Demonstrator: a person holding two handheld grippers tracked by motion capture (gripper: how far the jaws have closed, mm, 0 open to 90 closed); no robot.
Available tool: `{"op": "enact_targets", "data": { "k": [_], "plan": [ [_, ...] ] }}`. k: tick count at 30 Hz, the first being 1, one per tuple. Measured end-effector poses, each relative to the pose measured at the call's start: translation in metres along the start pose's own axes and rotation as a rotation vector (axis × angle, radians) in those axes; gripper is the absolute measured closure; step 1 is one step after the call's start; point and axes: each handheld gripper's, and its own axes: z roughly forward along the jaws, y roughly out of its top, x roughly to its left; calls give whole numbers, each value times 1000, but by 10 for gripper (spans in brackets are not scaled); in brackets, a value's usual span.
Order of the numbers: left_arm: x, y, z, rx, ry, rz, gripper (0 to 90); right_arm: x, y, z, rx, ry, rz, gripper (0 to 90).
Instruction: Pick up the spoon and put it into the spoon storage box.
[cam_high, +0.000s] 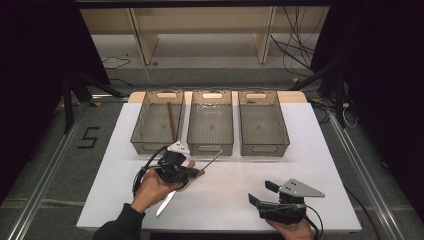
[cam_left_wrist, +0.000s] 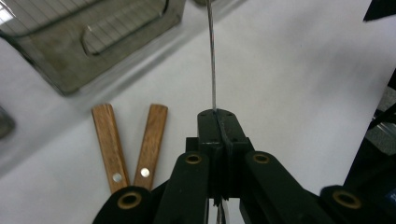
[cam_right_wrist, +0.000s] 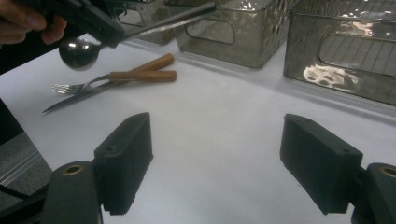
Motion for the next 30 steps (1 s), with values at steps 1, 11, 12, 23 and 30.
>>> {"op": "enact_targets", "data": {
  "k": [1, 11, 12, 23, 30],
  "plan": [
    [2, 4, -2, -6, -1, 5, 896, 0, 0, 0, 0, 0, 3, 258],
    [15, 37, -13, -60, 11, -4, 896, -1, 0, -1, -4, 2, 4, 258],
    [16, 40, -13, -64, 9, -9, 896, -1, 0, -1, -4, 1, 3, 258],
    [27, 67, -17, -133, 14, -28, 896, 0, 0, -1, -5, 2, 3, 257],
    [36, 83, -14, -161, 13, -49, 896, -1, 0, -2, -7, 2, 1, 257]
  ]
}}
